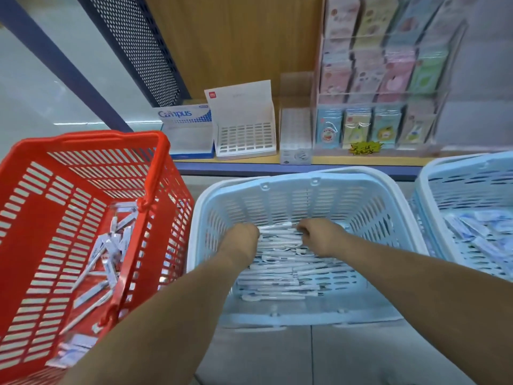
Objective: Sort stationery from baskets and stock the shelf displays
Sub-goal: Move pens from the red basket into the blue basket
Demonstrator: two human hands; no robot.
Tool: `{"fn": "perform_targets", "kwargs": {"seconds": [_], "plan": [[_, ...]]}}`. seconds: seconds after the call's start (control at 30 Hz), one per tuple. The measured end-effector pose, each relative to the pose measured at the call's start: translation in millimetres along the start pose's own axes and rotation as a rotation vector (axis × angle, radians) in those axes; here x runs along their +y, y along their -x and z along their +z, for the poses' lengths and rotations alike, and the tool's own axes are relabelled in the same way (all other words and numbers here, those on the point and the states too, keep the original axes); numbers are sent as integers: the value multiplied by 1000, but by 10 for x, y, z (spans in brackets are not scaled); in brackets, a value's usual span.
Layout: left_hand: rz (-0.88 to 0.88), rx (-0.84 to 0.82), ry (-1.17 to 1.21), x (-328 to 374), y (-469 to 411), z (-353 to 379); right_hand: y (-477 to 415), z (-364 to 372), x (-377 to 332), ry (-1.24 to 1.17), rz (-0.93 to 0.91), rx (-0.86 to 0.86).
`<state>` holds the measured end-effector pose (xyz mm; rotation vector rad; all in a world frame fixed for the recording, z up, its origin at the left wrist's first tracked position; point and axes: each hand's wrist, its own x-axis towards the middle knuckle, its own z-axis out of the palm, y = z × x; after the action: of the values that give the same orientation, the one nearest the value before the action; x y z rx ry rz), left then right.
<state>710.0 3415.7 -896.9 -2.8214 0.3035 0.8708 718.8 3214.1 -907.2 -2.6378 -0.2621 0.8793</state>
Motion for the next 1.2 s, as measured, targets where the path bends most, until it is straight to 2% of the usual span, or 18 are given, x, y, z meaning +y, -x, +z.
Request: {"fn": "perform_targets", "kwargs": {"seconds": [0.17, 0.27, 0.37, 0.67, 0.77, 0.87, 0.97, 1.07, 1.13, 1.2], "plan": [[-21, 35, -99, 25, 34, 3, 22, 30, 171, 113, 80, 27], [44, 58, -129, 52, 77, -50, 14, 29, 175, 145, 87, 42], [135, 74, -208, 84, 122, -86, 13, 8, 176, 165, 72, 27], [203, 60, -363, 68, 133, -209, 39, 38, 188, 220, 46, -75], [187, 44, -316, 35, 94, -241, 19, -8, 166, 220, 48, -62], [211, 37, -126, -28, 44, -237, 12, -67, 184, 215, 69, 3], [290, -26, 110, -28, 41, -218, 40, -77, 165, 227, 77, 44], [278, -128, 327, 48, 25, -230, 73, -98, 87, 294, 3, 64], [242, -327, 430, 79, 29, -231, 82, -141, -4, 309, -55, 66], [263, -513, 307, 106, 97, -198, 74, -160, -109, 160, -72, -10]]}}
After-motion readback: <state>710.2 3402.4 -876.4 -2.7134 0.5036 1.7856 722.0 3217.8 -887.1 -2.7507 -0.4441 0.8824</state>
